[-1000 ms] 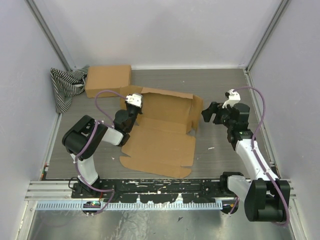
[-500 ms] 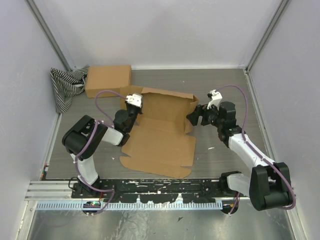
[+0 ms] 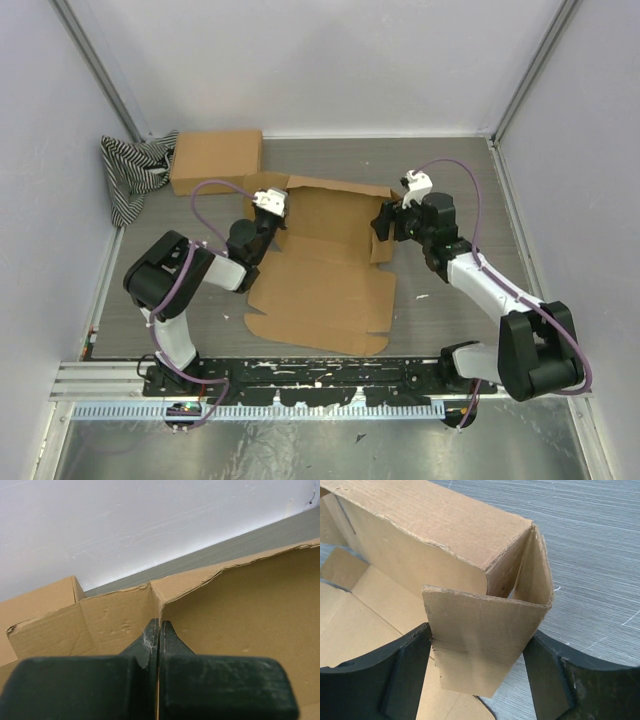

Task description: Fold the paper box

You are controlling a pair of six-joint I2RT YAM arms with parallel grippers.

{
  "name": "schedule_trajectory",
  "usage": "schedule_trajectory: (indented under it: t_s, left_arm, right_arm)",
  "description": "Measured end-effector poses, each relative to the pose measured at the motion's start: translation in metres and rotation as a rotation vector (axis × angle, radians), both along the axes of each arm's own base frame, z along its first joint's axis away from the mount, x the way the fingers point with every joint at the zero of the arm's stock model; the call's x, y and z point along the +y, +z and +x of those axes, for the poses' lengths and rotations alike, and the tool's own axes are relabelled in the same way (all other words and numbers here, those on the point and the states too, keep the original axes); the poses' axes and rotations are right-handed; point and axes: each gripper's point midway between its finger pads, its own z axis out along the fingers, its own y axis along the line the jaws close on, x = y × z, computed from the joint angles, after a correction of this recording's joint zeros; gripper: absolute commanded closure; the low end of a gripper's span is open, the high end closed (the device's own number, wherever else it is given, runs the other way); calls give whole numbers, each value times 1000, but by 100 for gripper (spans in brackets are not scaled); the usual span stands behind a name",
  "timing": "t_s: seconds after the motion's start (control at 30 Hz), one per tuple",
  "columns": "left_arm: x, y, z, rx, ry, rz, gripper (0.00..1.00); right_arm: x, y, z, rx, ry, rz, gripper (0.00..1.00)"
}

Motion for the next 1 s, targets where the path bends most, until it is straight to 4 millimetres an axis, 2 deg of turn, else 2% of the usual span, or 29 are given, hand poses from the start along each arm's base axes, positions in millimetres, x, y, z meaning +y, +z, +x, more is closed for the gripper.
schedule_trajectory:
  t_s: [0.13, 0.23, 0.57, 0.77, 1.0]
  left_arm:
    - [-2, 3, -1, -6, -11, -1, 100]
    - [-2, 3, -1, -7, -15, -1, 100]
    - [-2, 3, -1, -8, -18, 0, 100]
    - [-3, 4, 0, -13, -28, 5, 100]
    - [1, 19, 36, -47, 7, -49, 100]
  right_arm:
    - [-1, -1, 2, -1, -22, -20, 31]
    - [-2, -1, 3, -2, -23, -24, 39]
    - [0, -2, 4, 5, -15, -29, 21]
    - [1, 3, -6, -19, 12, -27, 20]
    - [7, 14, -3, -90, 60, -29, 18]
